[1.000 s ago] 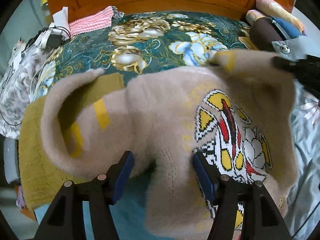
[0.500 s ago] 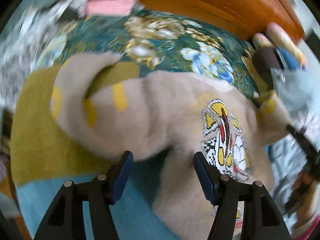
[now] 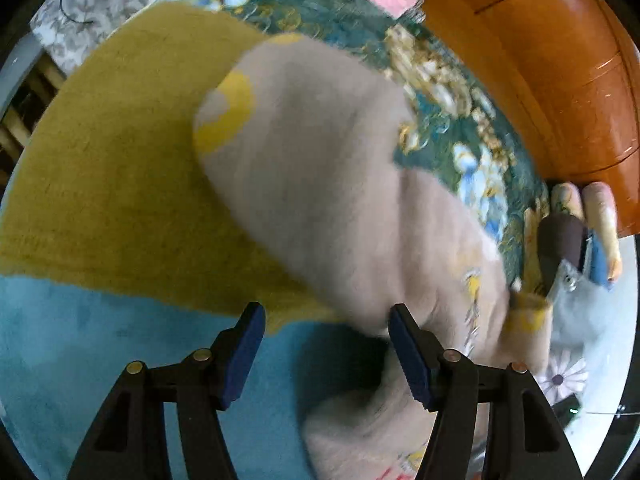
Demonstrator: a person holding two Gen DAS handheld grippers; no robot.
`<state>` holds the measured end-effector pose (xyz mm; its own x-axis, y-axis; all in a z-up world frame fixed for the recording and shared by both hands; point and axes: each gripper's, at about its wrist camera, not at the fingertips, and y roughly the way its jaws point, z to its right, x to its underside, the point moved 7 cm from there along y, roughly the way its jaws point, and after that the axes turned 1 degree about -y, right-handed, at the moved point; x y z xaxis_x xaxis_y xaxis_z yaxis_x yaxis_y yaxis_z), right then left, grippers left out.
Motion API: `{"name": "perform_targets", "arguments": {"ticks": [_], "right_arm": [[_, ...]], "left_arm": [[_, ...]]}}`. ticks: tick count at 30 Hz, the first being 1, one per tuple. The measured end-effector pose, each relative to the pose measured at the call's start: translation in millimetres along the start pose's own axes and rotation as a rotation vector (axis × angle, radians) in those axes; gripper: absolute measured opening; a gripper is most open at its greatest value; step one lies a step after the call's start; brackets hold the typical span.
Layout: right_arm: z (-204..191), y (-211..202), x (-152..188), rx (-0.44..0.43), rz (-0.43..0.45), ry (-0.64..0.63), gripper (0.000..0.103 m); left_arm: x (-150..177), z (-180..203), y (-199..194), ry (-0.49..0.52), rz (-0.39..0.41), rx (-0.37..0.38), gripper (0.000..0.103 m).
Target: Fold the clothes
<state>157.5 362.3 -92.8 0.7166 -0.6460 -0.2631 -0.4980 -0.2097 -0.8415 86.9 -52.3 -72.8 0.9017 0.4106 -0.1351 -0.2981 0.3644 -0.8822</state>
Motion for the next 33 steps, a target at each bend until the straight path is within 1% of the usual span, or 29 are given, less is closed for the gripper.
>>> {"name": "perform_targets", "arguments": {"ticks": [2,3,5,6,7,8,9,10,11,12,13,14,15,16,17,18,20,21,22,24,25,26,27,29,30,31,32,33], "right_arm": [[4,10,1,0.033,-0.018,0.008,0.055],[3,12,1,0.035,-0.019,0.004,0.055],[-3,15,-1,0.021,-0.023,0.001,0.053],[-6,15,-2,0.022,-0.025,-0.004,0.042],[-9,16,-4,0.027,-0.027,-0.014,0.025],[-12,16,-5,0.037,-0.034,-0.023,0.016],[-16,17,-6,0.050,-0.046,-0.031,0.003],[-20,16,-8,0.061,-0.050,-0.043,0.003],[-26,9,-13,0.067,-0.024,-0.076,0.002],[-35,-2,-20,0.071,0.021,-0.121,0.001],[-44,-13,-27,0.074,0.066,-0.166,0.000],[-53,-29,-34,0.052,0.129,-0.205,0.000],[-63,-49,-41,0.012,0.205,-0.238,0.000],[-72,-69,-48,-0.029,0.281,-0.271,0.000],[-79,-83,-54,-0.026,0.334,-0.299,0.000],[-79,-86,-59,-0.014,0.341,-0.297,0.000],[-71,-80,-65,-0.035,0.303,-0.241,0.000],[-62,-72,-60,-0.066,0.268,-0.192,0.000],[-55,-64,-53,-0.086,0.230,-0.169,0.003],[-45,-52,-36,-0.100,0.159,-0.167,0.003],[-42,-47,-27,-0.102,0.129,-0.172,0.003],[-39,-42,-18,-0.100,0.103,-0.183,0.003],[-36,-38,-9,-0.103,0.074,-0.184,0.004],[-29,-29,9,-0.120,0.011,-0.168,0.016],[-28,-26,18,-0.140,-0.015,-0.158,0.034],[-26,-26,28,-0.163,-0.038,-0.150,0.044],[-26,-27,37,-0.188,-0.054,-0.146,0.045],[-26,-29,45,-0.212,-0.076,-0.153,0.045]], "left_arm": [[-9,4,-1,0.010,0.044,-0.015,0.066],[-13,4,-1,0.010,0.053,-0.021,0.063],[-20,2,2,0.006,0.058,-0.032,0.047],[-24,1,3,0.004,0.061,-0.038,0.031],[-26,-1,5,0.005,0.059,-0.051,0.020],[-30,-2,5,0.007,0.063,-0.058,0.015],[-34,0,1,0.021,0.080,-0.055,0.012],[-40,4,-5,0.041,0.102,-0.050,0.011],[-45,8,-11,0.060,0.123,-0.045,0.011],[-52,17,-29,0.101,0.189,-0.008,0.011],[-58,29,-52,0.150,0.275,0.044,0.011],[-62,39,-73,0.200,0.346,0.083,0.011],[-63,47,-90,0.255,0.405,0.082,0.011],[-64,48,-97,0.284,0.437,0.053,0.011],[-66,47,-100,0.299,0.458,0.018,0.011],[-70,40,-94,0.280,0.450,-0.006,0.011],[-79,19,-75,0.213,0.408,-0.043,0.011],[-83,7,-65,0.175,0.387,-0.063,0.011],[-86,-7,-55,0.136,0.365,-0.084,0.011],[-90,-17,-38,0.094,0.320,-0.094,0.011],[-87,-18,-35,0.087,0.303,-0.085,0.011],[-82,-19,-35,0.086,0.289,-0.070,0.011],[-76,-17,-34,0.096,0.266,-0.036,0.015],[-62,-8,-32,0.127,0.210,0.048,0.031],[-51,-5,-30,0.138,0.172,0.109,0.056],[-38,-3,-29,0.147,0.128,0.179,0.071],[-25,0,-28,0.157,0.085,0.249,0.072],[-11,2,-22,0.187,0.040,0.273,0.072]]}}
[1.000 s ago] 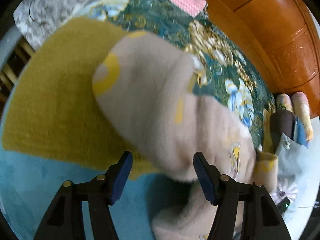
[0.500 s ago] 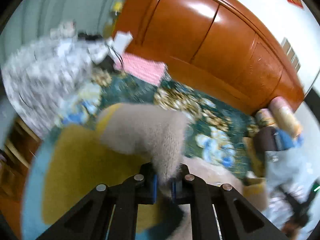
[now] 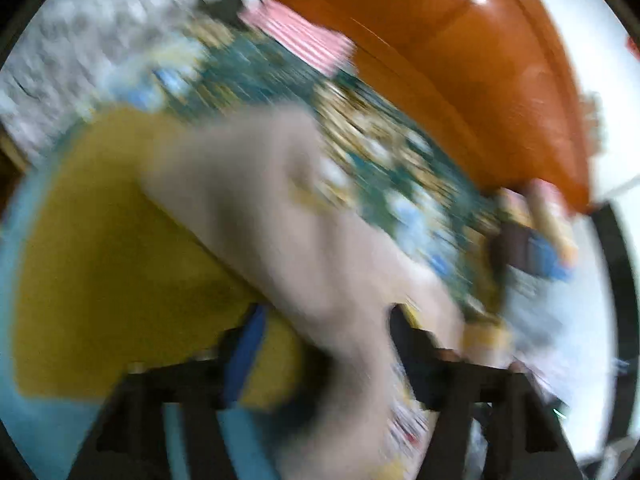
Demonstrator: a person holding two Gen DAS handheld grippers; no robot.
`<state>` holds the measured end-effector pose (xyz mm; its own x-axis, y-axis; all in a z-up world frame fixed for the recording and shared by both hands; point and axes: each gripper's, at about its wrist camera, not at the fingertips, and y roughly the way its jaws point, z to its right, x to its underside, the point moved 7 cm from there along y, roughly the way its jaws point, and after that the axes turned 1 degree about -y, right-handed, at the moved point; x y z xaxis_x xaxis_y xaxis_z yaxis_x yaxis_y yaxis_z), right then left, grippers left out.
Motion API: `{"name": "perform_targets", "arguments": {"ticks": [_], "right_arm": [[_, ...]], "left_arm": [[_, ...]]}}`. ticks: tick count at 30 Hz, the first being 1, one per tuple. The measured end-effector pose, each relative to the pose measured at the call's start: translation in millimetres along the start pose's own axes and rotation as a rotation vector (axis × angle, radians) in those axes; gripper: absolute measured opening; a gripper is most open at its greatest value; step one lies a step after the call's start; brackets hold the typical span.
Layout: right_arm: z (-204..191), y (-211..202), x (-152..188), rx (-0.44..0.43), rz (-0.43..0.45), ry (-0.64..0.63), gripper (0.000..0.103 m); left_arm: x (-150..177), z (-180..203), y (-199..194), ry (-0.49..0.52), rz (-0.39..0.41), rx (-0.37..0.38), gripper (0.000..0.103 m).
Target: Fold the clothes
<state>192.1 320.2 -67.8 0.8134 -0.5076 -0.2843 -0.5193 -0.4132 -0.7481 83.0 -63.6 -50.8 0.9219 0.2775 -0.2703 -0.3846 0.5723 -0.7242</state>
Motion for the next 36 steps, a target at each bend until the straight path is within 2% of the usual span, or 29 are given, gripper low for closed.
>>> {"name": "perform_targets", "arguments": {"ticks": [1,3,5,8,11,12,13,14,16,17,18,21,22,25,27,31,36], "right_arm": [[-2,-2,9,-0.024,-0.030,-0.010,0.049],[0,1,31,-0.030,-0.125,-0.055,0.057],[6,5,52,0.005,-0.220,-0.107,0.057],[24,18,76,0.065,-0.343,-0.118,0.057],[21,23,89,0.047,-0.394,-0.117,0.055],[15,23,93,0.034,-0.408,-0.137,0.040],[9,21,97,0.009,-0.422,-0.148,0.020],[4,19,101,-0.021,-0.436,-0.144,0.015],[-6,16,107,-0.082,-0.464,-0.136,0.012],[-13,12,109,-0.129,-0.464,-0.127,0.011],[-23,4,107,-0.215,-0.438,-0.107,0.011],[-44,-30,79,-0.453,-0.273,-0.023,0.011],[-45,-42,67,-0.495,-0.211,0.007,0.011],[-45,-60,38,-0.502,-0.103,0.044,0.011],[-44,-67,24,-0.483,-0.064,0.049,0.011],[-42,-65,7,-0.458,-0.040,0.079,0.010],[-32,-60,1,-0.429,-0.035,0.147,0.010]], "left_arm": [[15,3,7,0.034,-0.049,0.010,0.073],[30,6,20,0.073,-0.095,-0.003,0.073],[43,9,33,0.106,-0.132,-0.022,0.073],[60,13,49,0.137,-0.181,-0.035,0.073],[68,14,50,0.123,-0.193,-0.012,0.073],[68,15,49,0.125,-0.192,-0.005,0.073],[68,15,48,0.127,-0.191,0.004,0.073],[68,16,46,0.128,-0.191,0.013,0.073],[60,12,48,0.129,-0.188,0.020,0.073],[58,10,48,0.131,-0.182,0.014,0.073],[56,9,48,0.132,-0.172,0.014,0.073],[46,10,49,0.105,-0.132,0.043,0.076],[44,10,49,0.079,-0.131,0.064,0.076],[51,15,50,0.037,-0.175,0.141,0.076],[60,20,46,0.056,-0.192,0.167,0.076],[85,18,37,0.092,-0.245,0.183,0.076],[112,12,29,0.109,-0.284,0.198,0.076]]}}
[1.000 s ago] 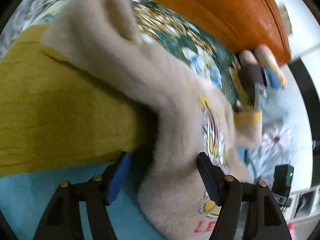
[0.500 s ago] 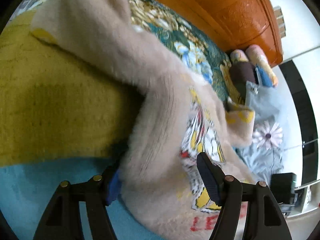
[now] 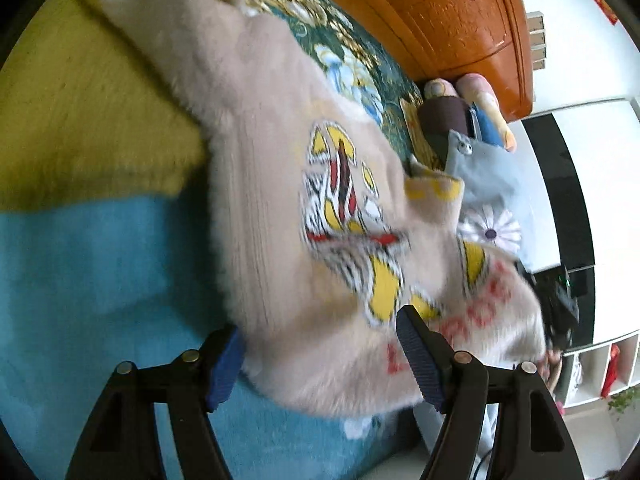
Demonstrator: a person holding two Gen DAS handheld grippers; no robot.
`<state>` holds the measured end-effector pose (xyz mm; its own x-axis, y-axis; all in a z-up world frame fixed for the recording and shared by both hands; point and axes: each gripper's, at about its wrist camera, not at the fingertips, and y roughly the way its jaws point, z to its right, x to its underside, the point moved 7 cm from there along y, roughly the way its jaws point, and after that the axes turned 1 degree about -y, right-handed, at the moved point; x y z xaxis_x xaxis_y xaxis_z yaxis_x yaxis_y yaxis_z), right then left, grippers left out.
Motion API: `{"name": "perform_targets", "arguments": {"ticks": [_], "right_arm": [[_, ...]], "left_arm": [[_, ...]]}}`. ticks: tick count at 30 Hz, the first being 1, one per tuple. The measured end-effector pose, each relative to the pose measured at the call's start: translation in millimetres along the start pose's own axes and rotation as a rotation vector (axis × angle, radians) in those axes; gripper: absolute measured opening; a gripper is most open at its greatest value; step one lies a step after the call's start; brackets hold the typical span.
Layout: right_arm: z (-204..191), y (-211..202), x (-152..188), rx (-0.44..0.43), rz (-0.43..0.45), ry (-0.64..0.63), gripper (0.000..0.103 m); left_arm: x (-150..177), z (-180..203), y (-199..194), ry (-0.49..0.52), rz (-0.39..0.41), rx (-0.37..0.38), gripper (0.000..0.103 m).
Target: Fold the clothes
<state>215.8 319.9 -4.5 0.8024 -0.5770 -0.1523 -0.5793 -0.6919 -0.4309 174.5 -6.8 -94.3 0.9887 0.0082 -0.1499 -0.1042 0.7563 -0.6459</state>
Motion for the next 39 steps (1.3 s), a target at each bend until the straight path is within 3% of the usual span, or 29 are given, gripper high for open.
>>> {"name": "perform_targets", "arguments": {"ticks": [6,10,14,16,18,22,24,26,30,32,34,35,37,39], "right_arm": [[15,-11,5,0.050,0.005,0.030,0.010],[20,-14,14,0.145,-0.014,-0.016,0.010],[14,-24,21,0.251,-0.019,-0.118,0.010],[9,-31,27,0.295,-0.029,-0.173,0.010],[6,-39,37,0.329,-0.054,-0.218,0.010],[41,-32,66,0.471,-0.157,-0.246,0.010],[65,-20,81,0.540,-0.216,-0.245,0.010],[76,-14,87,0.554,-0.237,-0.238,0.010],[73,-17,84,0.525,-0.217,-0.238,0.013],[67,-20,78,0.518,-0.194,-0.255,0.014],[59,-23,70,0.505,-0.153,-0.273,0.024],[57,-24,63,0.498,-0.128,-0.271,0.028],[57,-27,45,0.486,-0.070,-0.251,0.048],[62,-27,23,0.494,-0.005,-0.222,0.057]], "left_arm": [[26,-3,23,-0.009,-0.084,-0.044,0.072],[20,2,17,-0.003,-0.070,-0.142,0.019],[10,24,-13,0.016,-0.064,-0.210,0.011],[6,44,-35,0.050,-0.063,-0.218,0.011],[8,50,-50,0.115,-0.079,-0.290,0.011],[32,11,-29,0.087,-0.170,-0.457,0.011],[41,-3,-17,0.069,-0.179,-0.490,0.011],[45,-11,-11,0.063,-0.173,-0.518,0.011],[45,-10,-21,0.058,-0.164,-0.459,0.013],[41,-2,-30,0.087,-0.155,-0.436,0.021],[33,6,-36,0.130,-0.119,-0.462,0.052],[27,9,-42,0.155,-0.091,-0.481,0.054],[18,17,-46,0.203,-0.048,-0.487,0.055],[9,25,-44,0.235,-0.027,-0.490,0.058]]}}
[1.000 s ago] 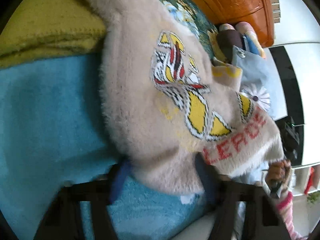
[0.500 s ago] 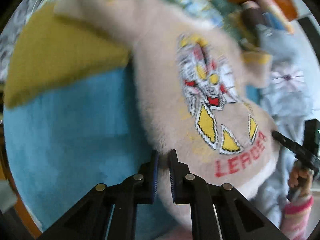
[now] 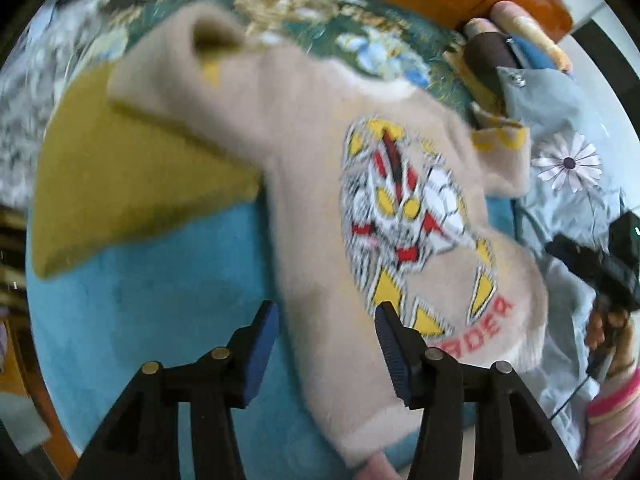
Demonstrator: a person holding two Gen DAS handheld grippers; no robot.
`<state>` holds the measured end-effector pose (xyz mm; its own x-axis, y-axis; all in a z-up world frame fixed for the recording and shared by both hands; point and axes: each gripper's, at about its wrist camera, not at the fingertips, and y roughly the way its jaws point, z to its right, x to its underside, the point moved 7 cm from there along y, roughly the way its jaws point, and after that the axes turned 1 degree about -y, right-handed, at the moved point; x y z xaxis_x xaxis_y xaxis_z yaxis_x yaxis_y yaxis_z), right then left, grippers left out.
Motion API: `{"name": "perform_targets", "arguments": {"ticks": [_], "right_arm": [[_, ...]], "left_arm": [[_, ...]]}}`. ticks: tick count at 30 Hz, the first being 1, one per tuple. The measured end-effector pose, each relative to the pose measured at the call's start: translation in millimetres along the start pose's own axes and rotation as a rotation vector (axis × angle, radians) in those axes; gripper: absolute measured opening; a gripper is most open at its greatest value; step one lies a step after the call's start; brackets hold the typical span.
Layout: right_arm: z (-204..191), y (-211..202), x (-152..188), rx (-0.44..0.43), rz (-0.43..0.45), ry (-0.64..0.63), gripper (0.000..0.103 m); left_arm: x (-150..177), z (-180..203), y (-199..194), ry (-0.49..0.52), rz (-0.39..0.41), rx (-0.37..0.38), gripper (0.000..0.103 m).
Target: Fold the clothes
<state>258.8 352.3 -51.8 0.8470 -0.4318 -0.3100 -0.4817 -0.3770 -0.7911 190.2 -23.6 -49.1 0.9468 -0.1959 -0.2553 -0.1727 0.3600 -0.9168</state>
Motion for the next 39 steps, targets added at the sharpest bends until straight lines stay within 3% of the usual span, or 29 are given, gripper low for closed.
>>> {"name": "perform_targets", "arguments": {"ticks": [3,7,13,16,19,23,24,25,27,28,31,33,36,39], "right_arm": [[17,15,-29,0.014,0.042,0.098,0.058],[43,37,-61,0.018,0.069,0.215,0.072],[59,50,-95,0.015,0.106,0.248,0.072],[55,46,-112,-0.034,0.147,0.253,0.073],[41,32,-130,-0.128,0.253,0.248,0.073],[36,24,-146,-0.193,0.319,0.319,0.072],[38,25,-147,-0.189,0.319,0.342,0.065],[40,26,-149,-0.185,0.319,0.365,0.042],[44,28,-152,-0.177,0.318,0.411,0.009],[42,28,-153,-0.169,0.318,0.411,0.009],[23,23,-156,-0.127,0.323,0.321,0.008],[-8,14,-159,-0.069,0.350,0.173,0.007],[-91,2,-141,0.060,0.383,-0.258,0.007],[-164,42,-78,0.172,0.253,-0.713,0.007]], "left_arm": [[-10,11,3,0.033,0.009,-0.002,0.059],[-27,29,3,0.065,0.047,0.035,0.059],[-55,54,24,0.045,0.053,0.069,0.059],[-58,56,29,0.041,0.036,0.072,0.059],[-58,54,30,0.039,0.028,0.065,0.059],[-60,50,33,0.014,0.017,0.063,0.059],[-59,49,34,0.007,0.015,0.064,0.059],[-59,48,34,0.003,0.014,0.062,0.059],[-59,46,33,-0.005,0.013,0.059,0.059],[-59,45,33,-0.010,0.013,0.060,0.059],[-61,43,29,-0.026,0.027,0.066,0.059],[-65,39,24,-0.038,0.050,0.061,0.059],[-71,29,13,-0.068,0.098,0.042,0.059],[-75,15,8,-0.120,0.113,0.031,0.059]]}}
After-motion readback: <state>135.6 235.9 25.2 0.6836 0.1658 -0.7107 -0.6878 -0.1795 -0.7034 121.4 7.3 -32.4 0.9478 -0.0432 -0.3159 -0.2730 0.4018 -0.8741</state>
